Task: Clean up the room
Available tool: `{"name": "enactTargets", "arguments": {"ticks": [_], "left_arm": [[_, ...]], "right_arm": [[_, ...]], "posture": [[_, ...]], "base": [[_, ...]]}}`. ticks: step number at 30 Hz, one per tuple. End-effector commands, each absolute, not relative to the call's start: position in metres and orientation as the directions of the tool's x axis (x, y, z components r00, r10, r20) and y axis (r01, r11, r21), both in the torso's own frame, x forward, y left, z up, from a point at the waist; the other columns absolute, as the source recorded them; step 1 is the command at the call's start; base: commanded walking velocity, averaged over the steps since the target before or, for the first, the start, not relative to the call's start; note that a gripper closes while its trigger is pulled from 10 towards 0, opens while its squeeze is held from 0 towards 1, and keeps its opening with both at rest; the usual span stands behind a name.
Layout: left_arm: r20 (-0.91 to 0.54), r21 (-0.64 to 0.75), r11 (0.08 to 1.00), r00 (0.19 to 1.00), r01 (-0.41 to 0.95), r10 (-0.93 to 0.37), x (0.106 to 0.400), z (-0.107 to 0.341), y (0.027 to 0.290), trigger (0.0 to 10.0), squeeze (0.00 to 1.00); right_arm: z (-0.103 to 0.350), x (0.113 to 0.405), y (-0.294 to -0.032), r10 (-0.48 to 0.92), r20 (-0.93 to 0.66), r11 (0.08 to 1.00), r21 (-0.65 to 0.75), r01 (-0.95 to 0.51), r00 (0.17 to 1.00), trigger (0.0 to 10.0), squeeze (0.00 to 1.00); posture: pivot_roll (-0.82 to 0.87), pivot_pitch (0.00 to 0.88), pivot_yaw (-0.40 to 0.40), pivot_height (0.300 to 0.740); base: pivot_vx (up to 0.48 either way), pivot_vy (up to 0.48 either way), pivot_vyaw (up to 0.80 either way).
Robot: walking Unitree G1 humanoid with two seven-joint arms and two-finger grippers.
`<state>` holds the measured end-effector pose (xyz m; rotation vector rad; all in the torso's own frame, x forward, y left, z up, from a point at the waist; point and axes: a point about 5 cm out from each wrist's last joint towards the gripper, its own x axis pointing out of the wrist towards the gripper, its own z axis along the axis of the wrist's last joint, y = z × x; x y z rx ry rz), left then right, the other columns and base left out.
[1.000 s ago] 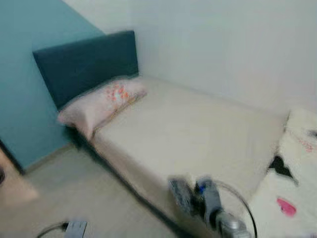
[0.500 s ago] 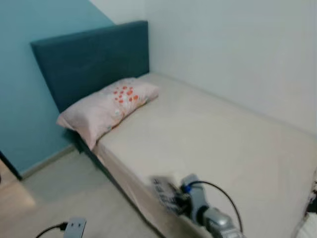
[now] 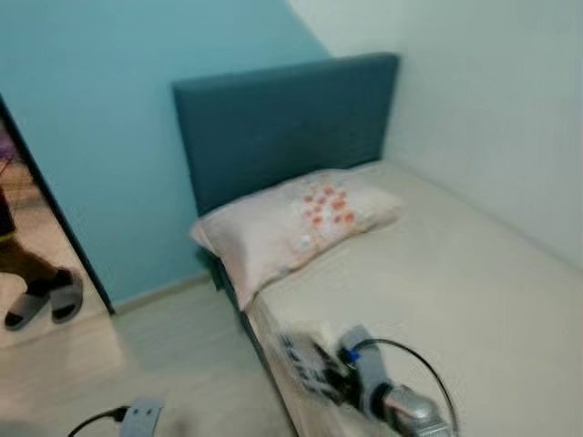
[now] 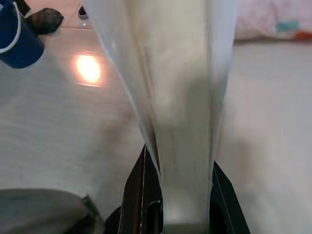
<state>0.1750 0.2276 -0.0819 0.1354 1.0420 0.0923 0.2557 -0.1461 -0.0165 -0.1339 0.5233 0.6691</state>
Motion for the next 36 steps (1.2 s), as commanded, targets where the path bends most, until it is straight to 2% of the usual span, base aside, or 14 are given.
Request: {"name": "enactTargets", "arguments": {"ticks": [1, 4, 5, 11, 14, 15, 18, 21, 23, 27, 31, 36], "left_arm": [[-0.861, 0.155, 0.988, 0.49, -0.002, 0.136, 0.171, -0.084, 0.226, 10.0, 0.0], [-0.861, 0.157, 0.988, 0.49, 0.003, 0.135, 0.171, -0.084, 0.225, 10.0, 0.0], [-0.86, 0.161, 0.987, 0.492, 0.006, 0.137, 0.172, -0.084, 0.225, 10.0, 0.0], [-0.854, 0.176, 0.984, 0.497, 0.004, 0.151, 0.173, -0.083, 0.227, 10.0, 0.0], [-0.855, 0.166, 0.986, 0.498, -0.003, 0.145, 0.174, -0.083, 0.226, 10.0, 0.0], [-0.861, 0.162, 0.986, 0.492, 0.026, 0.128, 0.174, -0.083, 0.224, 10.0, 0.0], [-0.869, 0.182, 0.98, 0.479, 0.073, 0.126, 0.172, -0.085, 0.222, 10.0, 0.0], [-0.865, 0.175, 0.984, 0.483, 0.039, 0.135, 0.172, -0.085, 0.223, 10.0, 0.0], [-0.866, 0.178, 0.984, 0.476, 0.009, 0.153, 0.17, -0.085, 0.225, 10.0, 0.0], [-0.868, 0.188, 0.982, 0.471, 0.014, 0.159, 0.169, -0.085, 0.225, 10.0, 0.0], [-0.87, 0.205, 0.978, 0.463, 0.03, 0.168, 0.168, -0.086, 0.227, 10.0, 0.0], [-0.87, 0.209, 0.977, 0.463, 0.036, 0.169, 0.167, -0.086, 0.227, 10.0, 0.0]], "right_arm": [[-0.015, 0.256, -0.155, 0.537, -0.504, 0.793, 0.027, -0.609, 0.677, 10.0, 0.0], [-0.014, 0.258, -0.161, 0.5, -0.483, 0.83, 0.031, -0.556, 0.719, 10.0, 0.0], [-0.012, 0.263, -0.166, 0.439, -0.474, 0.871, 0.018, -0.491, 0.763, 10.0, 0.0], [-0.011, 0.268, -0.177, 0.35, -0.479, 0.919, 0.007, -0.395, 0.805, 10.0, 0.0], [-0.009, 0.27, -0.184, 0.297, -0.468, 0.947, 0.03, -0.321, 0.832, 10.0, 0.0], [-0.01, 0.27, -0.189, 0.252, -0.464, 0.966, 0.068, -0.25, 0.849, 10.0, 0.0], [-0.013, 0.269, -0.196, 0.184, -0.48, 0.983, 0.106, -0.151, 0.858, 10.0, 0.0], [-0.015, 0.266, -0.2, 0.16, -0.483, 0.982, 0.168, -0.088, 0.861, 10.0, 0.0], [-0.025, 0.256, -0.206, 0.112, -0.51, 0.959, 0.281, 0.042, 0.853, 10.0, 0.0], [-0.029, 0.252, -0.208, 0.092, -0.523, 0.94, 0.326, 0.1, 0.847, 10.0, 0.0], [-0.032, 0.248, -0.213, 0.064, -0.505, 0.813, 0.527, 0.248, 0.861, 10.0, 0.0], [-0.029, 0.249, -0.221, 0.004, -0.48, 0.721, 0.609, 0.33, 0.878, 10.0, 0.0]], "posture": [[0.0, 0.0, 0.018, 0.74], [0.0, 0.0, 0.02, 0.74], [0.0, 0.0, 0.02, 0.74], [-0.01, 0.0, 0.026, 0.74], [-0.01, 0.0, 0.026, 0.74], [-0.01, 0.0, 0.026, 0.74], [-0.01, 0.0, 0.026, 0.74], [-0.01, 0.0, 0.026, 0.74], [-0.01, 0.003, 0.029, 0.74], [-0.01, 0.007, 0.031, 0.74], [-0.01, 0.012, 0.031, 0.73], [-0.01, 0.015, 0.032, 0.71]], "base": [[0.48, 0.0, 0.74], [0.415, 0.0, 0.73], [0.349, 0.0, 0.0], [0.201, 0.0, 0.0], [0.0, 0.0, 0.0], [0.0, 0.0, 0.0], [0.0, -0.48, 0.0], [0.0, -0.48, 0.0], [0.0, 0.0, 0.0], [0.0, 0.0, 0.0], [0.0, 0.0, 0.0], [0.0, 0.0, 0.0]]}}
